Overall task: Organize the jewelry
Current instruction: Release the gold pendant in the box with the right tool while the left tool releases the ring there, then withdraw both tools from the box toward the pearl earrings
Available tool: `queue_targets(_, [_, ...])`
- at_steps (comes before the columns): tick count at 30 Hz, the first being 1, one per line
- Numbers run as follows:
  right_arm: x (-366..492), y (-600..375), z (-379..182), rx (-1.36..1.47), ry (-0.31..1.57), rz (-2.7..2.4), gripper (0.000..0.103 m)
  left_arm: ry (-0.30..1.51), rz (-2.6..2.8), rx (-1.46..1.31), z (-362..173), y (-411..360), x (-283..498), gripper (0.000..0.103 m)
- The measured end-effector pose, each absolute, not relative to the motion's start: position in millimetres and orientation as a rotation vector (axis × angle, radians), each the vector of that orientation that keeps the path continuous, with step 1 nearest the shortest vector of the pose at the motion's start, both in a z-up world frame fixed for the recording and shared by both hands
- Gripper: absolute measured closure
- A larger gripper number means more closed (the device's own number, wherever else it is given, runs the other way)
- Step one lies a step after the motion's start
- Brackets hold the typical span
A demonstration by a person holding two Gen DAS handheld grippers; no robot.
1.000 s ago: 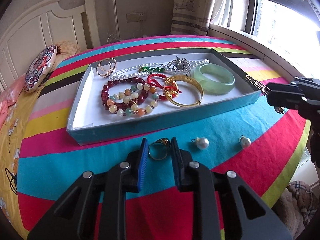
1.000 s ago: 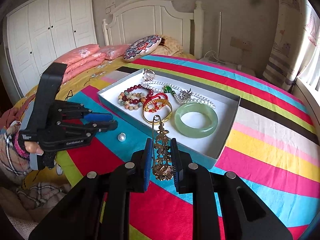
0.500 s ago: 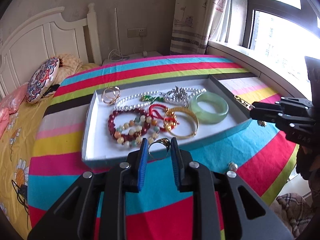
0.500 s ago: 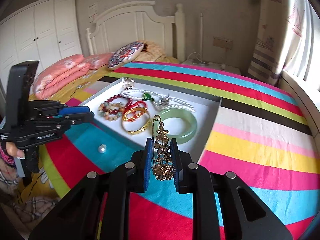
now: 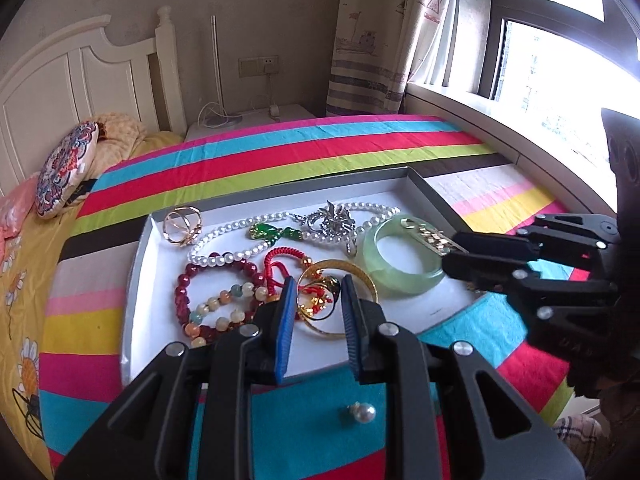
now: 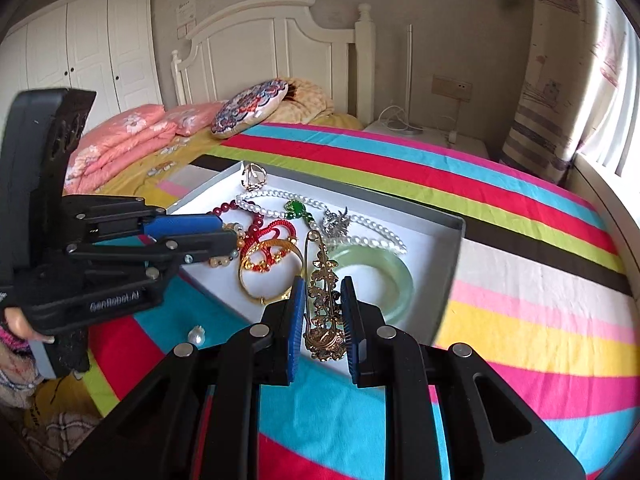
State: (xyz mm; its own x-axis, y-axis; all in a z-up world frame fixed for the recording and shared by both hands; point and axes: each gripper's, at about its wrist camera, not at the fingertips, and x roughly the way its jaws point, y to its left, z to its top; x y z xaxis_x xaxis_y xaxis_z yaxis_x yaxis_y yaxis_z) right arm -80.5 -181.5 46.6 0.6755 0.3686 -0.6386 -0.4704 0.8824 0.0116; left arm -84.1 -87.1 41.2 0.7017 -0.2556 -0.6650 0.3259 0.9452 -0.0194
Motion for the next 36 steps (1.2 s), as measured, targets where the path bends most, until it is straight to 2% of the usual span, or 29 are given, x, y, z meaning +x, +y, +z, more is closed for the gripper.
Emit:
queue_targets(20, [1,-130,35,-0.213,0.802,0.554,0.084,0.801,-0.366,0.042,13,-92,-56,0.08])
queue_targets(22, [2,-125,33,-0.225,0.804,0.555,0.084,0.797,-0.366,0.035,13,-89,-57,0.074])
queue_targets(24, [3,-123,32,-0.238,0.803,0.546,0.083,0.788,-0.362,0.027,14,-87,-59,0.054])
queue_targets(29, [-4,-133,38,-0.197,0.773,0.527,0.065,0.73,-0.329,0.03,25,-79,-77,0.029])
queue_targets(33, [-29,-157,56,-0.151,0.703,0.52,0.062,0.622,-0.243,0.07,40,-62,-111,0.004])
queue_targets(36, [-58,-178,64,-0.114,0.661,0.517,0.057,0.584,-0.196,0.049,42,-45,-133,0.002])
